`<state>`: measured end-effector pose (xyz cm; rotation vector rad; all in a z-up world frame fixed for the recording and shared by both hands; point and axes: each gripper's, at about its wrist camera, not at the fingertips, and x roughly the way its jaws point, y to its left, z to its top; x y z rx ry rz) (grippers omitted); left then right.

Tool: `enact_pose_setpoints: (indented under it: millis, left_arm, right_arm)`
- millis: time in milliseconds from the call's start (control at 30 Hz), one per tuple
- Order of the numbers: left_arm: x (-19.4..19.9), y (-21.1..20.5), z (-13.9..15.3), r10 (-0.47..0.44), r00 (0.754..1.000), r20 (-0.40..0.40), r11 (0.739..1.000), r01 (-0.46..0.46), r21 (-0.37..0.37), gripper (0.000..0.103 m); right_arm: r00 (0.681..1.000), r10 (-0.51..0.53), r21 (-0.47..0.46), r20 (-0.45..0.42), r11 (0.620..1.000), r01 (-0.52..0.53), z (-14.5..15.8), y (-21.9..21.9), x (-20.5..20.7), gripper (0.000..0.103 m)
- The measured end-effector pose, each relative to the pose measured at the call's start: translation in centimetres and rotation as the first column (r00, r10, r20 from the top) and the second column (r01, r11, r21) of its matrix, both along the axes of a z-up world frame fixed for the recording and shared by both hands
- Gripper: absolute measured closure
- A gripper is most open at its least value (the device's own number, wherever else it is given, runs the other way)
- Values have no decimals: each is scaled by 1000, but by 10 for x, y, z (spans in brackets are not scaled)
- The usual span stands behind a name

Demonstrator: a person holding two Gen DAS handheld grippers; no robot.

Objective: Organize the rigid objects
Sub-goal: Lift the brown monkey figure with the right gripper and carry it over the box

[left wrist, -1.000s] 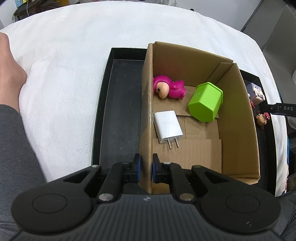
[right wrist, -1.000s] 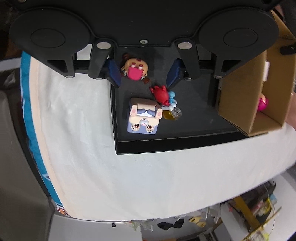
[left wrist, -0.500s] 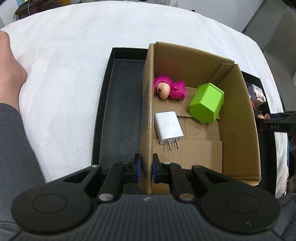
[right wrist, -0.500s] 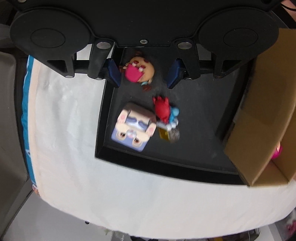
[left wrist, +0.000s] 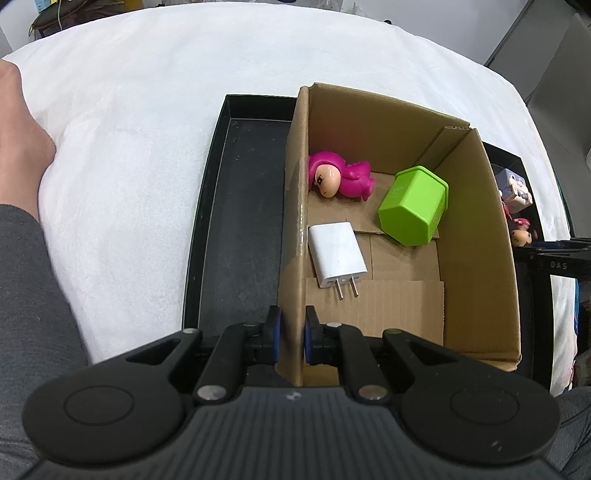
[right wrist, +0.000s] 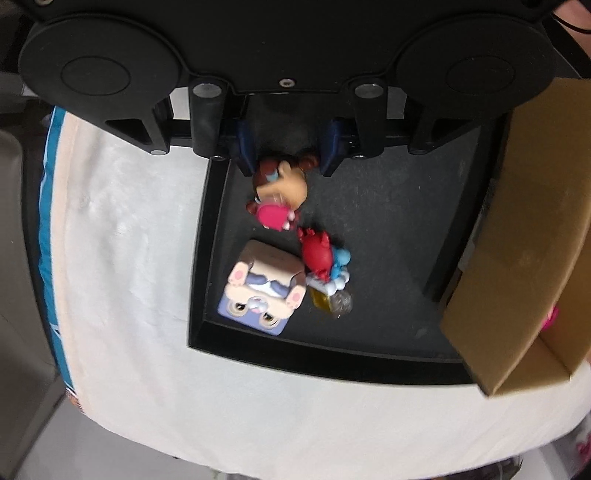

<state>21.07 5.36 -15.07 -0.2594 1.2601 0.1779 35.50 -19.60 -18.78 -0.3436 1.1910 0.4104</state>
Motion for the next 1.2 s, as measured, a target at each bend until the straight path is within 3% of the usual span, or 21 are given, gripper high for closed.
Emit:
enact_pose_setpoints:
  millis: [33,100,533,1200]
  left_arm:
    - [0,0,0,0,1000,-1,1000,0,1,92]
    - [1,0,0,-1,1000,-2,1000,1,2,92]
    - [0,0,0,2,1000,2,1000,-2,0,92]
    - [-1,1,1,3,1000,11,1000,-3,-12,92]
  right_arm:
    - [1000,-4,7,0,1000,4,3,-1,-1,70]
    - [1000,-10,18,-11,1000,10,7,-3,1,93]
    - [998,-47,79,-37,996,50,12,-18,0,93]
    - [1000,-24,135,11,991,23,60,3,-18,96]
